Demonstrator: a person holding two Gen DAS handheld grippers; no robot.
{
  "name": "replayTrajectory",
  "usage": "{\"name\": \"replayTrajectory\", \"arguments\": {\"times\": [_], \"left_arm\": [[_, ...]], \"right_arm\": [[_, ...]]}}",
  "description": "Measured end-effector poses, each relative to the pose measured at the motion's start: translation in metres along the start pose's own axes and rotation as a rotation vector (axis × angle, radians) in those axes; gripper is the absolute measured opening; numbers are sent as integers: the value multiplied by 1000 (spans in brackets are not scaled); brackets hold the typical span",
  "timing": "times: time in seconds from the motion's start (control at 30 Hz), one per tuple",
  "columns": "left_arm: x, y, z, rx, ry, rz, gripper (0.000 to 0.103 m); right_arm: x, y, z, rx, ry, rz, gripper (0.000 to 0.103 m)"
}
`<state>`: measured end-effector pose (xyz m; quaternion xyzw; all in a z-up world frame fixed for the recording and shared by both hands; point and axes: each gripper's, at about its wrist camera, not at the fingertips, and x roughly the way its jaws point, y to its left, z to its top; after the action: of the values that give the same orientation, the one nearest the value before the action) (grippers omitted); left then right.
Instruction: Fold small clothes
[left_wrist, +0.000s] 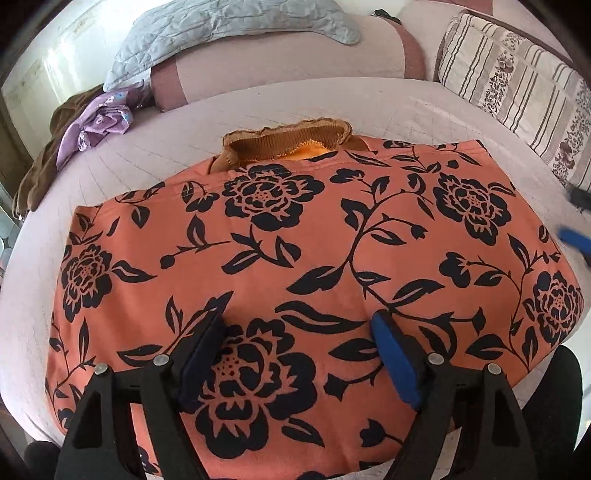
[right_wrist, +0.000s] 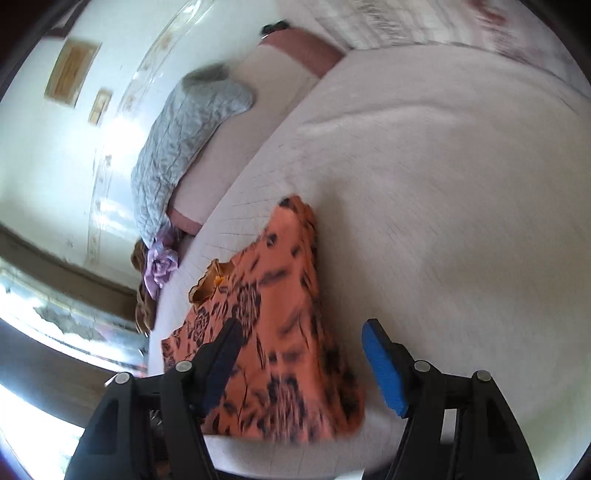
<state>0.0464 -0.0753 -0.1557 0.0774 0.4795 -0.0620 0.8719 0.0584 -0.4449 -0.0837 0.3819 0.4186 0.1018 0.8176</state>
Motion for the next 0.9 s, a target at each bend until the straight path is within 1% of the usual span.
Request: {"name": "replayTrajectory", "arguments": {"times": [0.1, 0.13, 0.17, 0.2, 0.23, 0.27, 0.3, 0.33, 0.37, 0.4, 0.43, 0.47, 0.5, 0.53, 0.57, 0.6, 0.63, 0.67, 0.7, 0.73, 0.77, 0.8, 0.83, 0.9], "left_arm": [[-1, -3, -1, 11, -20, 27, 84], [-1, -1, -1, 9, -25, 33, 84], [0, -3, -4, 8, -31, 39, 84], [0, -3, -5, 5, -37, 41, 84], [-2, -6, -8, 5, -41, 43, 84], [-2, -6, -8, 8, -43, 43, 84], [-2, -7, -9, 9, -44, 39, 84], [-2, -6, -10, 7, -46, 32, 84], [-1, -5, -10, 5, -49, 26, 84], [-1, -6, -11, 4, -53, 25, 85], [0, -7, -12, 4, -59, 30, 85], [0, -8, -12, 4, -61, 35, 85], [0, -8, -12, 7, -58, 36, 85], [-2, -7, -10, 14, -50, 28, 85], [-4, -5, -8, 14, -44, 13, 84], [-9, 0, -7, 4, -38, -5, 83], [-20, 9, -7, -29, -52, -21, 83], [-30, 16, -8, -52, -78, -27, 83], [-41, 23, -11, -71, -106, -33, 83], [-56, 34, -16, -99, -145, -46, 83], [-63, 40, -21, -115, -162, -53, 83], [-64, 44, -26, -128, -160, -54, 83], [-57, 48, -33, -135, -126, -52, 83], [-28, 50, -44, -119, -2, -34, 83]], "right_arm": [[43, 12, 33, -48, 53, -34, 71], [62, 18, 46, -68, 86, -34, 71], [78, 22, 56, -81, 110, -54, 71], [95, 26, 66, -96, 134, -93, 69], [116, 28, 73, -117, 192, -106, 63], [133, 31, 76, -125, 253, -90, 25], [149, 37, 76, -143, 308, -124, 21], [151, 47, 77, -191, 304, -159, 20], [147, 62, 75, -264, 283, -199, 19], [141, 72, 74, -300, 250, -215, 19], [135, 79, 73, -324, 206, -238, 18], [136, 78, 72, -323, 195, -268, 19], [146, 67, 71, -277, 231, -303, 22], [153, 59, 70, -240, 263, -322, 29], [149, 57, 70, -215, 240, -307, 31], [141, 60, 70, -212, 217, -307, 36], [134, 66, 68, -224, 200, -317, 38], [125, 74, 65, -250, 178, -328, 42], [113, 84, 61, -282, 143, -334, 53], [98, 94, 55, -306, 100, -328, 59], [83, 103, 48, -315, 66, -299, 66], [68, 113, 36, -315, 49, -243, 67], [61, 120, 27, -314, 53, -196, 67], [54, 131, -3, -316, 83, -75, 70]]}}
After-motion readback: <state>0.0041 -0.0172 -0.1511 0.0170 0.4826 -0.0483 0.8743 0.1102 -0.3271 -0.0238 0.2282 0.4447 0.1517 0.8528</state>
